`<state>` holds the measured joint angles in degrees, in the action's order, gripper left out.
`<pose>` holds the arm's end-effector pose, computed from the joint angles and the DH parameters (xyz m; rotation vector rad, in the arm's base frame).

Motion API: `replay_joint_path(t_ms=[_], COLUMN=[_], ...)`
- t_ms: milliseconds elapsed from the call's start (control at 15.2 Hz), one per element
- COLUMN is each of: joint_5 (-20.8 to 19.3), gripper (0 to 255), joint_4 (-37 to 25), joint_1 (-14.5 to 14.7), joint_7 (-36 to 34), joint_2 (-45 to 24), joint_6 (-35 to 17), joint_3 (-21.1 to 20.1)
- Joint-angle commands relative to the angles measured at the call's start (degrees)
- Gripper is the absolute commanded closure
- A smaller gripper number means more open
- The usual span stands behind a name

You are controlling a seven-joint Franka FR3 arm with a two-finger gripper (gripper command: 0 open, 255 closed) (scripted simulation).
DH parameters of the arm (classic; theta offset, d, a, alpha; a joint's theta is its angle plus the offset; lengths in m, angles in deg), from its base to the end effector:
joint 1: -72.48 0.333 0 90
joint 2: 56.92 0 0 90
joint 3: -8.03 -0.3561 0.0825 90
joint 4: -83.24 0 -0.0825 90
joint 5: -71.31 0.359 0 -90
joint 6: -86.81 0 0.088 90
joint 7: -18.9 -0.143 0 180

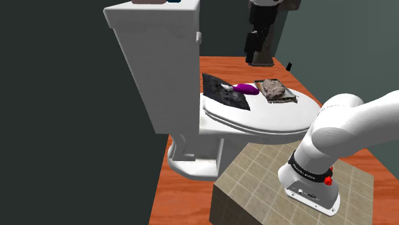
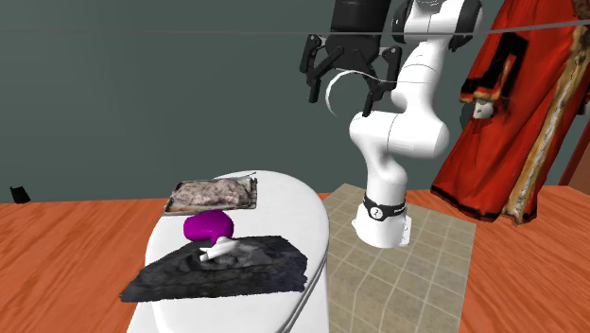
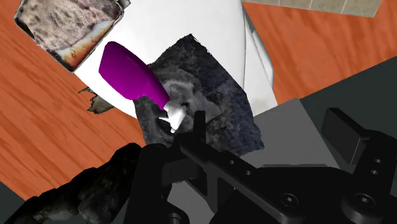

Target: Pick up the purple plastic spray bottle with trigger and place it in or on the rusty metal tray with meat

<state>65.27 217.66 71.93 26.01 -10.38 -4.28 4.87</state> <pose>0.2500 0.0028 0.5967 2.9841 0.2282 0.0723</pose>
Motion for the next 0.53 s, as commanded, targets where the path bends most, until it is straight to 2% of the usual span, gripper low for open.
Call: replay_joint_path(t_ms=[0,462], joint_5=[0.0,-5.44], gripper=[0,0], joint_4=[0.0,9.97], joint_1=[0.0,2.21], joint_7=[0.0,20.05], joint_2=[0.0,1.41], joint_6=[0.0,-11.89], joint_3=[0.0,12.61])
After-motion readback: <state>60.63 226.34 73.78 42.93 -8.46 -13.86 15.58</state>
